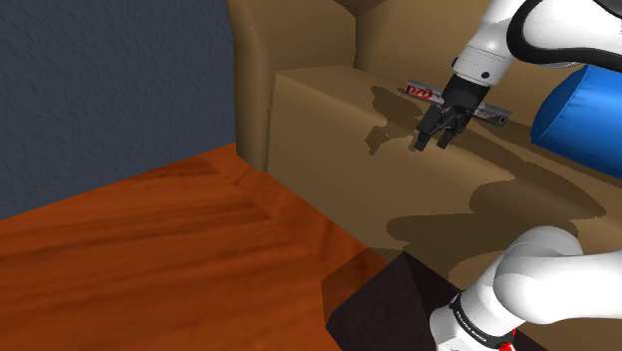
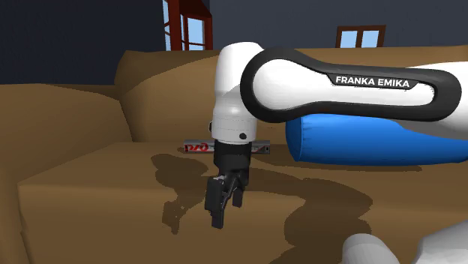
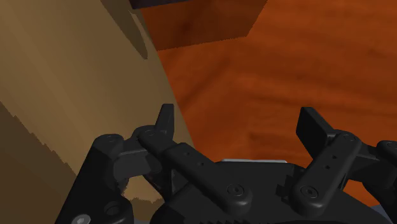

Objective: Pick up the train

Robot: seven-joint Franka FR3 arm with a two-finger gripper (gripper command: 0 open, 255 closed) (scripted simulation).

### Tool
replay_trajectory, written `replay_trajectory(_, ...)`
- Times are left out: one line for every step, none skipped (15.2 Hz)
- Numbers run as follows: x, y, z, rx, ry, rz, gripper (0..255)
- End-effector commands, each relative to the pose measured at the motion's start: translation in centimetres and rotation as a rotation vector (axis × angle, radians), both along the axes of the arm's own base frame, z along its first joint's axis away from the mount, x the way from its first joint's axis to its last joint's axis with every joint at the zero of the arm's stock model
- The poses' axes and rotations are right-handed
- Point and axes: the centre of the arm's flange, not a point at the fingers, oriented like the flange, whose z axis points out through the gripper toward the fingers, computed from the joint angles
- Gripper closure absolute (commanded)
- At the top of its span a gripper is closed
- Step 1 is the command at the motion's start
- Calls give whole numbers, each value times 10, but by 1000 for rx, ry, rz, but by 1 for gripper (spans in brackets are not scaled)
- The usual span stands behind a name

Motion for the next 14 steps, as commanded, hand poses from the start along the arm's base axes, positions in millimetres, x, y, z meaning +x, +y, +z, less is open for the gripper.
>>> replay_trajectory(0,0,0,0,0,0,0)
replay_trajectory(2,-13,1,-3,1,10,0)
replay_trajectory(4,-25,3,-6,2,19,0)
replay_trajectory(6,-38,4,-10,4,29,0)
replay_trajectory(9,-50,5,-13,5,39,0)
replay_trajectory(11,-63,7,-16,6,48,0)
replay_trajectory(14,-75,8,-19,7,58,0)
replay_trajectory(17,-88,10,-22,8,68,0)
replay_trajectory(19,-100,11,-25,10,78,0)
replay_trajectory(22,-113,13,-29,11,87,0)
replay_trajectory(26,-125,14,-32,12,97,0)
replay_trajectory(29,-137,16,-35,13,107,0)
replay_trajectory(32,-150,18,-38,15,116,0)
replay_trajectory(36,-162,19,-41,16,126,0)
